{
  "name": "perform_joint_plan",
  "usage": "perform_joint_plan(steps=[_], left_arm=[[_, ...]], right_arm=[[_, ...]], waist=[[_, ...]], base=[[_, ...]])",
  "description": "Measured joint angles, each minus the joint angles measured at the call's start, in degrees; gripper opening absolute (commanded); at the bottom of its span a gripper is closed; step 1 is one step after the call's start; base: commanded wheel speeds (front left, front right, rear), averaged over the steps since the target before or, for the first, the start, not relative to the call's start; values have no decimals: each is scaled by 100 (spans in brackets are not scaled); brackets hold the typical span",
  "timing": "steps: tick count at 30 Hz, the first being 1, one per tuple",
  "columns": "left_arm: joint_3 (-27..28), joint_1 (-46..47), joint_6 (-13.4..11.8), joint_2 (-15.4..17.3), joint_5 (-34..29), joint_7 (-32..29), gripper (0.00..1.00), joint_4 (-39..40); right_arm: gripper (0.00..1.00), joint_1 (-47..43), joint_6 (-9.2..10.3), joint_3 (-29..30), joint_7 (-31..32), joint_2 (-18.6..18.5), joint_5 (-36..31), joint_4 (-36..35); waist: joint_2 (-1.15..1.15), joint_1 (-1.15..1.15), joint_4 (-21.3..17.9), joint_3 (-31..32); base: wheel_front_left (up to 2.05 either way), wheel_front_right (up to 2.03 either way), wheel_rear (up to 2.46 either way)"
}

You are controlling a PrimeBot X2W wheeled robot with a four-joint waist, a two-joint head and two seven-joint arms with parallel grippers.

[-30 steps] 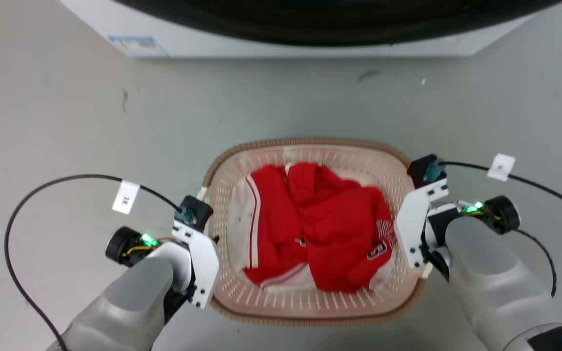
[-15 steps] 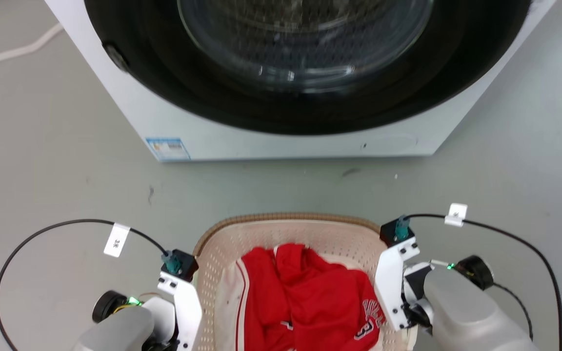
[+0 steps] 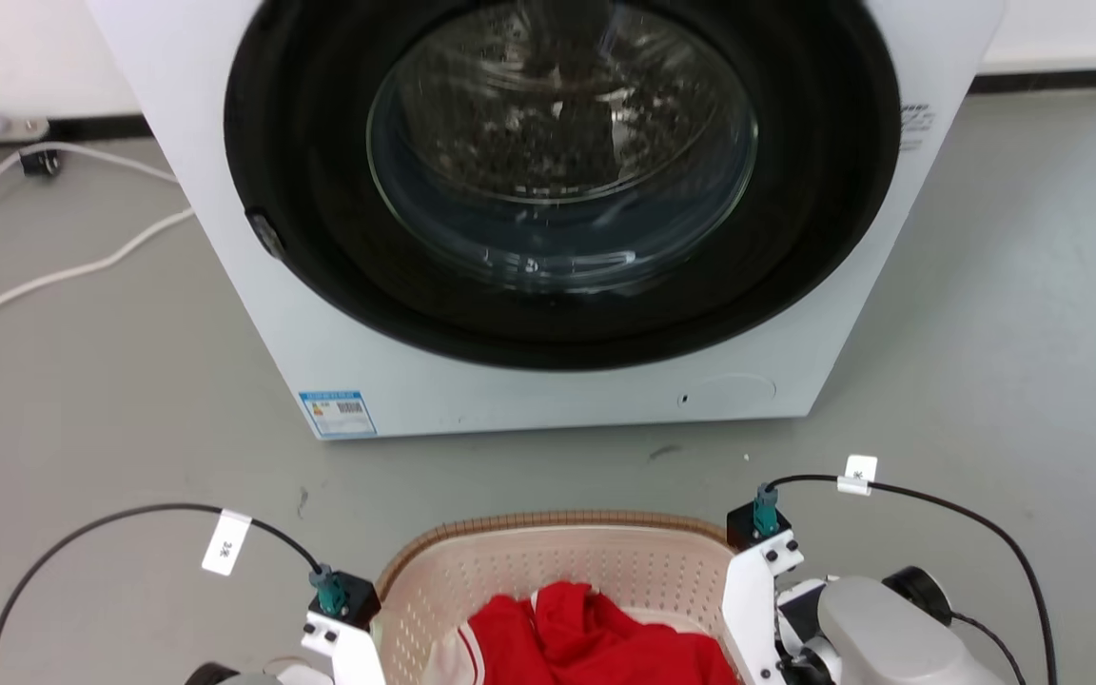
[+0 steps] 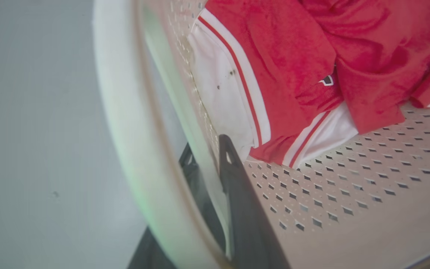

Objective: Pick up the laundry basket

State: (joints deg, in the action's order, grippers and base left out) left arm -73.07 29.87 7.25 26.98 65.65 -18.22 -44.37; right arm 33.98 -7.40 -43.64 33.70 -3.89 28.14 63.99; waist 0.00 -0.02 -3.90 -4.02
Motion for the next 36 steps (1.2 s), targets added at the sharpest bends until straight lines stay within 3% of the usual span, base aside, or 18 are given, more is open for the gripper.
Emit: perform_joint_plan(steps=[14, 36], left_arm=[[-5, -250, -2, 153, 71, -356, 0, 388], [-3, -398, -9, 212, 218, -480, 0, 555]], right_arm=[[0, -238, 3, -622, 348, -313, 835, -389], [0, -167, 1, -1038, 283, -414, 1258, -310]], waist=[[0, 1, -5, 391], [0, 2, 35, 406]], base=[[0, 0, 0], [0, 0, 0]])
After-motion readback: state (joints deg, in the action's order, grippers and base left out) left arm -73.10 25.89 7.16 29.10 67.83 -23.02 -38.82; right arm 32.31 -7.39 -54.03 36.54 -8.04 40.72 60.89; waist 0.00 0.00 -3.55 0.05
